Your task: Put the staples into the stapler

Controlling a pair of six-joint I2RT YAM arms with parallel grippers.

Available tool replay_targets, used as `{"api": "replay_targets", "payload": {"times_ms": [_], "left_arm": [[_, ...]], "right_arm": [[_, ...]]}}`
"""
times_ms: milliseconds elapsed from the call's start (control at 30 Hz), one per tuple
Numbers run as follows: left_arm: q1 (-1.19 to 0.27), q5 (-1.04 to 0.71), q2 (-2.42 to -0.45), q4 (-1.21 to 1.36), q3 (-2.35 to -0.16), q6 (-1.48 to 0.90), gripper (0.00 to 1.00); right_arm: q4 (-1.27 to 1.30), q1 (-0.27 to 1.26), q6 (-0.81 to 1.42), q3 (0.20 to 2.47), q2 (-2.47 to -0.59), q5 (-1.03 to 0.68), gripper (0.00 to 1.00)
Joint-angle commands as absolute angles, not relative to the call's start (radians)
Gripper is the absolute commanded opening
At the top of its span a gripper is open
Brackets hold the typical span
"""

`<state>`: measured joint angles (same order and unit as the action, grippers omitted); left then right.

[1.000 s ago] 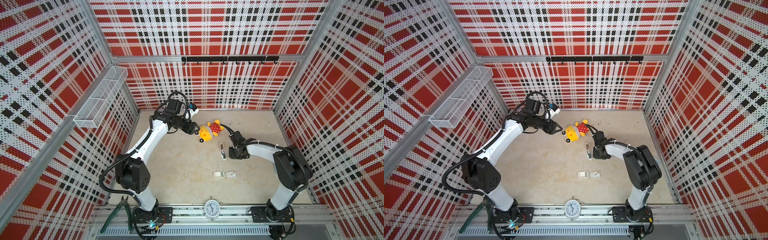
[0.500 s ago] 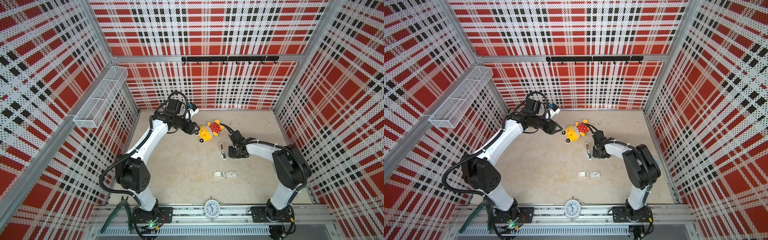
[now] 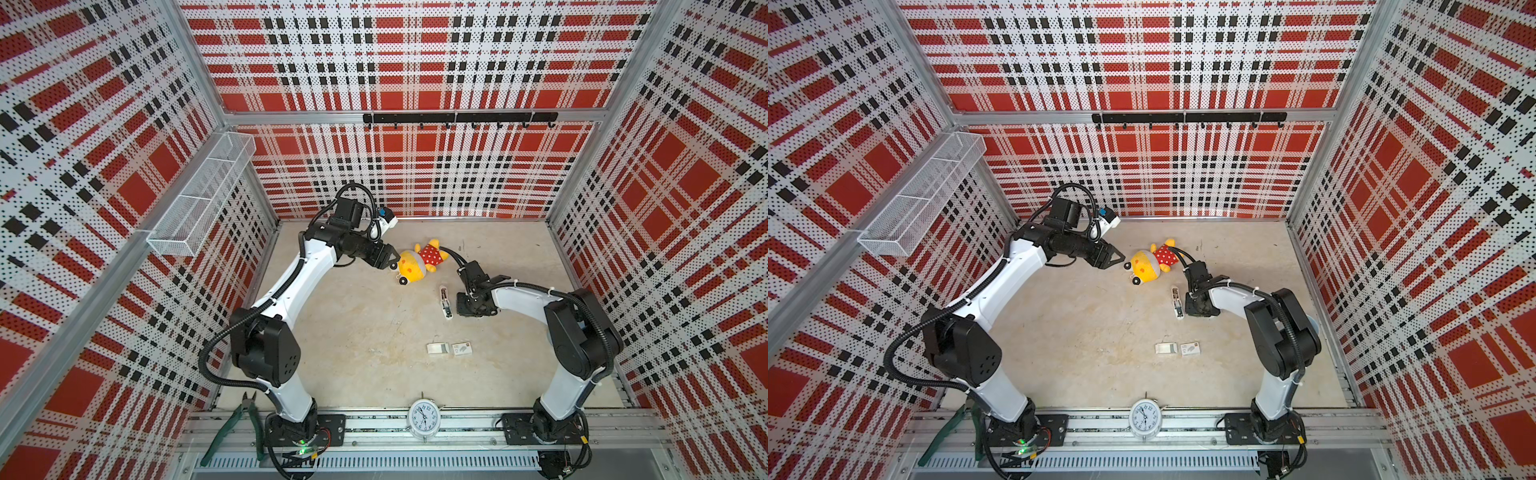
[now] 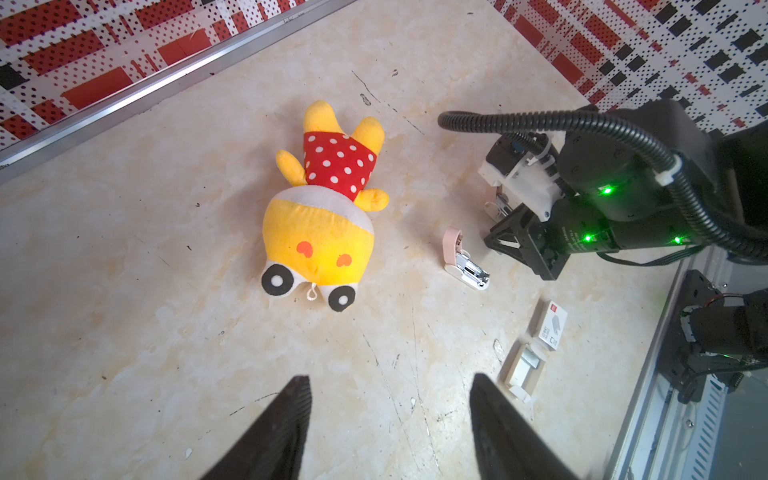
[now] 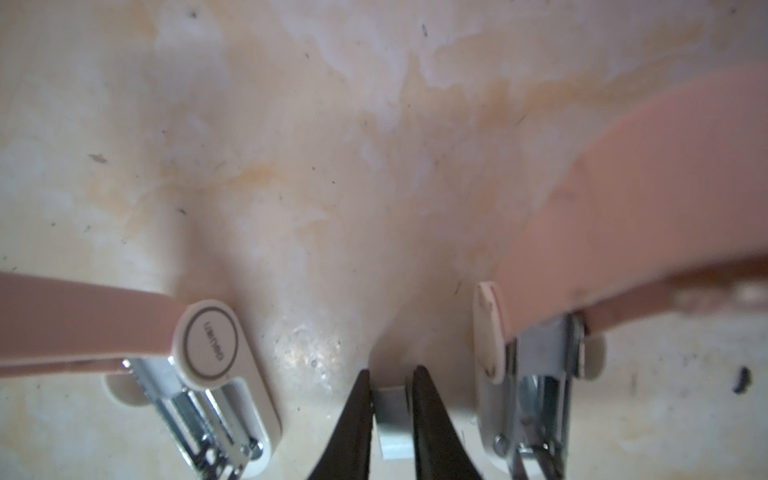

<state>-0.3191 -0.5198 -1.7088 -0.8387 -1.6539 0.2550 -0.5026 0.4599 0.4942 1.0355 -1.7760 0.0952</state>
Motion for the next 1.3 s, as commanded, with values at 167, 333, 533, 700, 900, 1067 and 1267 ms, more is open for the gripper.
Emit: {"api": "replay_targets", "payload": {"times_ms": [167,333,533,700,900,1067,1267], "left_arm": [[-0.311,-0.54,-1.7,-0.829,-1.643,0.258,0.64],[-0.31,-0.541,-1.702,-0.828,-1.64,0.255,0.64],[-0.31,-0.542,-1.699,-0.825,-1.638,0.252,0.64],[-0.31,-0.543,-1.7,-0.825,-1.636,0.252,0.64],[-0.311,-0.541,-1.695,-0.825,-1.638,0.253,0.64],[-0.31,-0.541,-1.696,-0.825,-1.641,0.249,0.64],[-0.31,-0.54,-1.694,-0.824,-1.647,0.247,0.64]], "right_arm": [[-0.48,0.462,0.505,1.002,-1.757,0.084,0.21],[-0.479,0.462,0.504,0.992,-1.758,0.083,0.19],[-0.465,0.462,0.51,0.972,-1.754,0.08,0.17],[-0.465,0.462,0.506,0.974,-1.75,0.086,0.15],[-0.469,0.462,0.488,0.996,-1.74,0.083,0.14],[-0.459,0.462,0.471,1.003,-1.721,0.077,0.14],[-0.456,0.462,0.453,1.002,-1.692,0.094,0.14]]}}
